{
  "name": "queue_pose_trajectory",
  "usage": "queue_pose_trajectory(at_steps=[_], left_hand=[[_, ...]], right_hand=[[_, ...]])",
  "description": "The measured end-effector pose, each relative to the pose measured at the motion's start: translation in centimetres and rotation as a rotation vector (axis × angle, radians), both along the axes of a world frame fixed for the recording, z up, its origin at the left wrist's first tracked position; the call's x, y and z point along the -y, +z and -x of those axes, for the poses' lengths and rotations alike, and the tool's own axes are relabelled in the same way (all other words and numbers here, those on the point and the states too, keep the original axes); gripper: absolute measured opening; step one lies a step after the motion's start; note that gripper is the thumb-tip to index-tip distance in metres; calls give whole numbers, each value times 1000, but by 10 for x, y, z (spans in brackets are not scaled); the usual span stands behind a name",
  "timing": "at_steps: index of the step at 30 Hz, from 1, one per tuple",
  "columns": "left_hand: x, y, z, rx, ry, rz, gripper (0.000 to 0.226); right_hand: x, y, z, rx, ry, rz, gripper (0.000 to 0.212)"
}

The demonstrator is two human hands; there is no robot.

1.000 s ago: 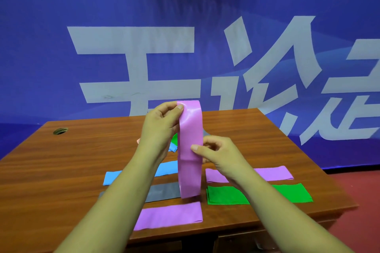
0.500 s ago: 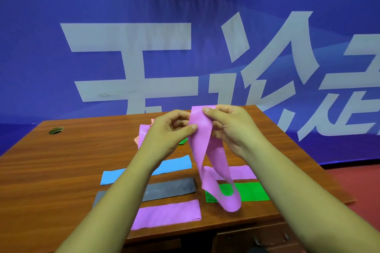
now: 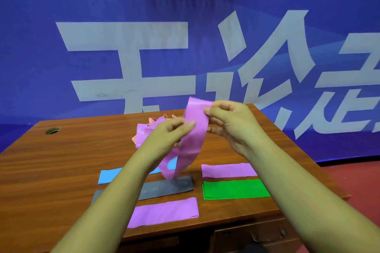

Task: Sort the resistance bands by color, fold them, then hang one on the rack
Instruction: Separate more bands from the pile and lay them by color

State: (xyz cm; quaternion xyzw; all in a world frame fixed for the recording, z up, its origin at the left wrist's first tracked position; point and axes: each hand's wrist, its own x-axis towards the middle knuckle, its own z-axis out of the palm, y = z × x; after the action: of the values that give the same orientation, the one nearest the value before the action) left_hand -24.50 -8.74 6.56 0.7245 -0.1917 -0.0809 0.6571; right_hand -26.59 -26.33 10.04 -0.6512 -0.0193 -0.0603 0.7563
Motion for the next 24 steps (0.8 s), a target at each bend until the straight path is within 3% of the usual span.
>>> queue_pose_trajectory(at_steps=[2,7,12,15,17,19,21,24], left_hand=[[-3,-10,6,19,-83,-70,20],[-6,-17,10,41,-68,11,28],[-4,-11,6,24,-86,142,53],[1,-4,5,81,-99,185,39],[6,1,3,164,-29,163,25],[10,8,1,222,33,153,19],[11,12,-2,262,76,142,16],[10,14,-7,317,147,87,14]], right_hand=[[1,7,-5,8,-55,-40,3],[7,5,-14,-15,-149,-77,7],[19,-8,-18,-98,-214,-148,8],[26,-13,-17,-159,-181,-214,6],[27,-11,-10,-226,-115,-84,9],[26,-10,-3,-194,-96,207,19],[23,-8,2,-6,-189,445,31],[16,-1,10,285,-170,518,17]])
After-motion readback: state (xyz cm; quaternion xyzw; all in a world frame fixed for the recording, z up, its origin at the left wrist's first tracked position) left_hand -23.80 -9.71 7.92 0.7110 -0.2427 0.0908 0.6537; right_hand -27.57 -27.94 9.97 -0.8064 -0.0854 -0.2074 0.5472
